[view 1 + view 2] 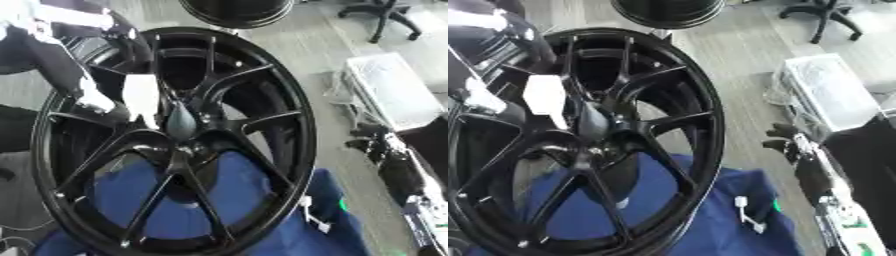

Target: Pull the pin out of the wheel hub.

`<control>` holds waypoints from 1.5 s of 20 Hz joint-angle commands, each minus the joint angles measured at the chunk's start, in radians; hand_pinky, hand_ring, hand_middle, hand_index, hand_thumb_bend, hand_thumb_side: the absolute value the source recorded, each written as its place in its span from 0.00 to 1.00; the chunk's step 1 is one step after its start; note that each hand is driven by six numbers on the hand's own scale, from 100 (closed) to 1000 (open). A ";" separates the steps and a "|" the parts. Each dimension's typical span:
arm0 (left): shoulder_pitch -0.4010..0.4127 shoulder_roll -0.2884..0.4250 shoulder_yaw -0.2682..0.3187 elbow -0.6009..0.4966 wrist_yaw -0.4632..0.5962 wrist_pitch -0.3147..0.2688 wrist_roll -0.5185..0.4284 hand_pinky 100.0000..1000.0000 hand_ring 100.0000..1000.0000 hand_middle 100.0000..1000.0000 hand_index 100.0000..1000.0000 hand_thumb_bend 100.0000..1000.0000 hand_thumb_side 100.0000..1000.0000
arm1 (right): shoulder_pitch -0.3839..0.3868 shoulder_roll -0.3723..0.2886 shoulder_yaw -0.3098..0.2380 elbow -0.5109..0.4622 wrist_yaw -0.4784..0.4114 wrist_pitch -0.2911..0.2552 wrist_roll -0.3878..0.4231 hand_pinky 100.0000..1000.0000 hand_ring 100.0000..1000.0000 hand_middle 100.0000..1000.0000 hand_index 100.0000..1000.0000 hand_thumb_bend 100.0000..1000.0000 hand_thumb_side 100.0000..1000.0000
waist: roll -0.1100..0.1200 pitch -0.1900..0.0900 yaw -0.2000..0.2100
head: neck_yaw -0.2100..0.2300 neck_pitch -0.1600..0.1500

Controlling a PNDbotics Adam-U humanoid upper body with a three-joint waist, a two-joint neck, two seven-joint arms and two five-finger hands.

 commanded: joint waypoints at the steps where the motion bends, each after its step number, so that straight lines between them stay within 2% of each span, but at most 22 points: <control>1: -0.014 0.003 0.009 -0.002 -0.013 -0.010 0.000 0.93 0.81 0.78 0.82 0.53 0.19 | -0.005 -0.011 -0.001 -0.005 0.002 0.000 0.001 0.90 0.66 0.67 0.77 0.00 0.78 | -0.003 -0.013 -0.001 | 0.004 -0.016; 11: -0.005 -0.014 0.012 -0.004 -0.042 -0.010 0.000 0.91 0.80 0.77 0.79 0.49 0.15 | -0.011 -0.008 -0.002 0.001 0.004 0.003 0.002 0.90 0.66 0.67 0.77 0.00 0.79 | -0.002 -0.009 -0.007 | 0.014 -0.020; 17: -0.005 -0.027 0.010 -0.002 -0.063 -0.003 0.000 0.89 0.79 0.76 0.72 0.43 0.07 | -0.013 -0.005 -0.003 0.004 0.005 0.004 0.003 0.90 0.66 0.68 0.78 0.00 0.79 | -0.001 -0.006 -0.011 | 0.016 -0.019; 20: -0.003 -0.030 0.015 0.003 -0.086 0.003 0.000 0.88 0.78 0.74 0.68 0.37 0.00 | -0.013 -0.002 -0.003 0.006 0.007 0.004 0.003 0.90 0.66 0.68 0.78 0.00 0.79 | 0.000 -0.005 -0.014 | 0.016 -0.020; 25: 0.001 -0.034 0.011 0.006 -0.089 0.009 0.000 0.85 0.75 0.67 0.58 0.23 0.00 | -0.014 0.000 -0.003 0.008 0.009 0.004 0.004 0.90 0.66 0.68 0.78 0.00 0.79 | 0.000 -0.004 -0.017 | 0.016 -0.019; 26: 0.001 -0.034 0.010 0.006 -0.087 0.010 0.000 0.84 0.73 0.64 0.52 0.18 0.00 | -0.014 0.000 -0.003 0.008 0.008 0.004 0.004 0.90 0.66 0.68 0.78 0.00 0.79 | 0.001 -0.004 -0.017 | 0.016 -0.019; 30: 0.004 -0.033 0.004 0.007 -0.087 0.022 0.000 0.82 0.70 0.59 0.39 0.05 0.00 | -0.013 0.000 -0.003 0.009 0.009 0.005 0.006 0.90 0.66 0.68 0.78 0.00 0.79 | 0.001 -0.005 -0.020 | 0.018 -0.017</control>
